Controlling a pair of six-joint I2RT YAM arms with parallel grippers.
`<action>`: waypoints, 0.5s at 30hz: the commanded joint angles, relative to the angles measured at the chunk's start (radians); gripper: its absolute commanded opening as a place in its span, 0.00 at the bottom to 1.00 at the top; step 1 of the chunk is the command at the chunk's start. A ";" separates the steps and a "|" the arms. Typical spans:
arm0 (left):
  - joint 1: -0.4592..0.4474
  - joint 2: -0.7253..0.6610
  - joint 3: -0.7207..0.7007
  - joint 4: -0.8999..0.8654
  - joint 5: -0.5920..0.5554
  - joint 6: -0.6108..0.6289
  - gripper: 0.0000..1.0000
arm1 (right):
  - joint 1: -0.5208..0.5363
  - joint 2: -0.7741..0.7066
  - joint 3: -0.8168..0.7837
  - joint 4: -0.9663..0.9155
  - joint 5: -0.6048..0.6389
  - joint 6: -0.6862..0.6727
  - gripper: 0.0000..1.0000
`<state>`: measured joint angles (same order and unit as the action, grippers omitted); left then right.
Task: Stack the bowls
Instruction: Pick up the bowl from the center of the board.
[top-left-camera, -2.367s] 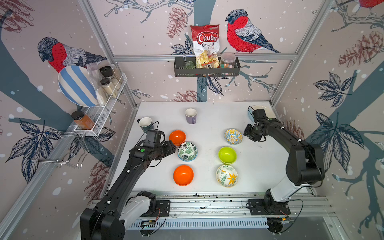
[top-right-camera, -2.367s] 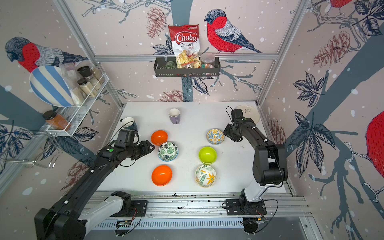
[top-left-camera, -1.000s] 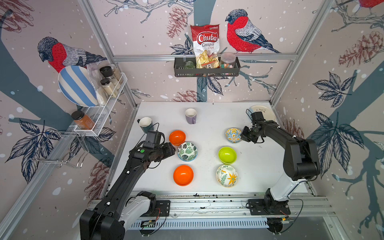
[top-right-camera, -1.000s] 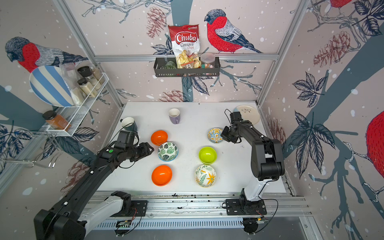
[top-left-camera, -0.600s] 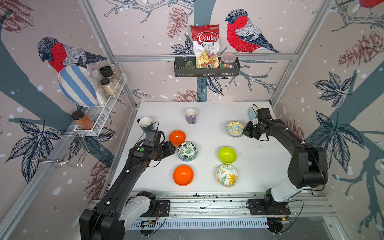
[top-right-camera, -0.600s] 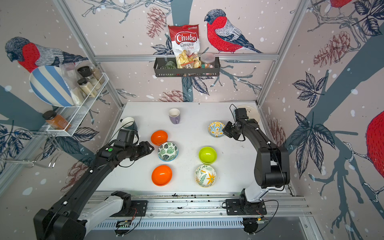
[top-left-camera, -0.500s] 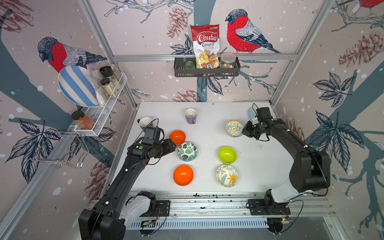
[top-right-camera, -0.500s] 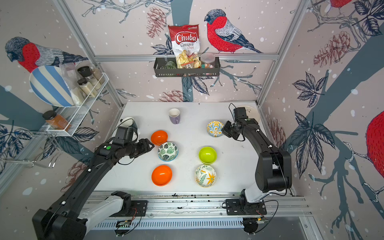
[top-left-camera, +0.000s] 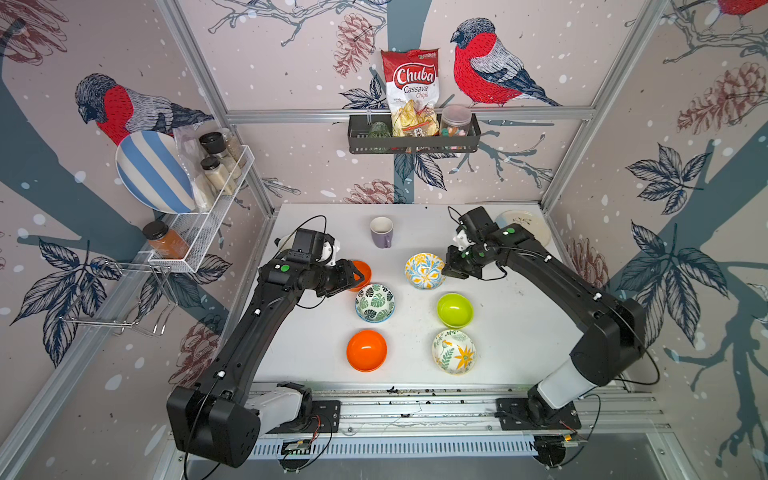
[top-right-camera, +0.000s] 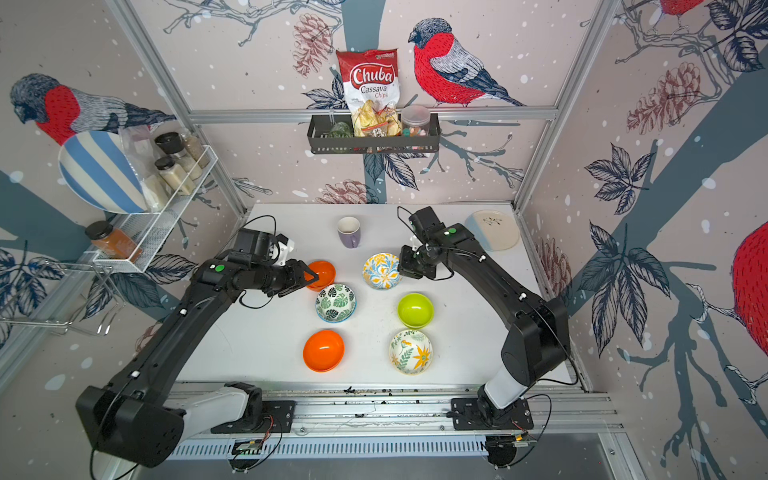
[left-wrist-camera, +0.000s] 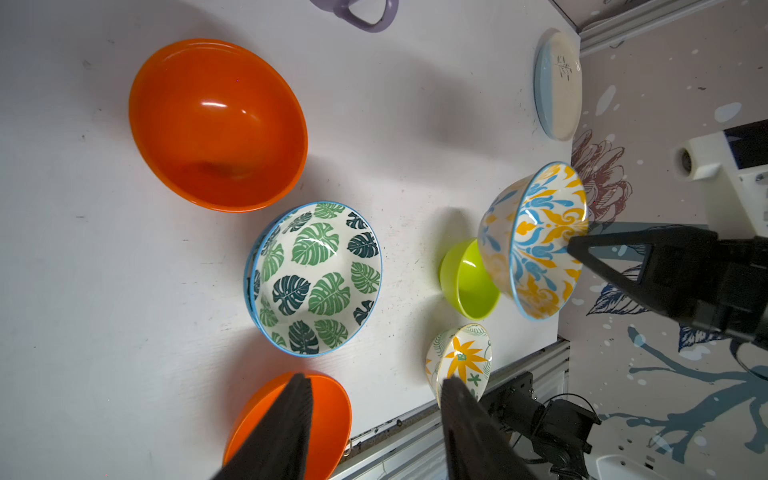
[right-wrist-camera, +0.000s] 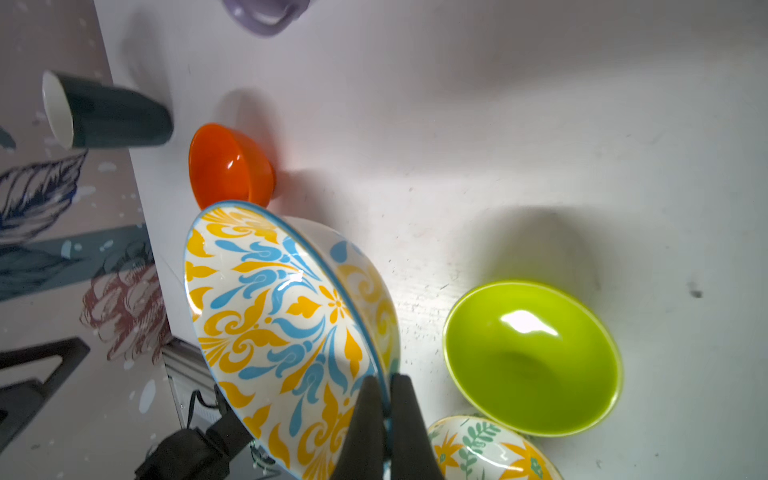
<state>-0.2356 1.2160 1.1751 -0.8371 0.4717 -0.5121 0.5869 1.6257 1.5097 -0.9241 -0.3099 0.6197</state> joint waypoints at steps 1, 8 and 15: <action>-0.002 0.012 0.021 0.009 0.069 0.024 0.49 | 0.058 0.026 0.059 -0.058 -0.025 -0.028 0.00; -0.034 0.001 0.021 -0.004 0.096 0.050 0.48 | 0.169 0.118 0.176 -0.103 -0.079 -0.046 0.00; -0.056 -0.007 -0.001 -0.053 0.043 0.083 0.41 | 0.223 0.178 0.283 -0.155 -0.111 -0.072 0.00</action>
<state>-0.2874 1.2175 1.1835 -0.8562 0.5404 -0.4595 0.8021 1.7939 1.7653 -1.0489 -0.3775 0.5716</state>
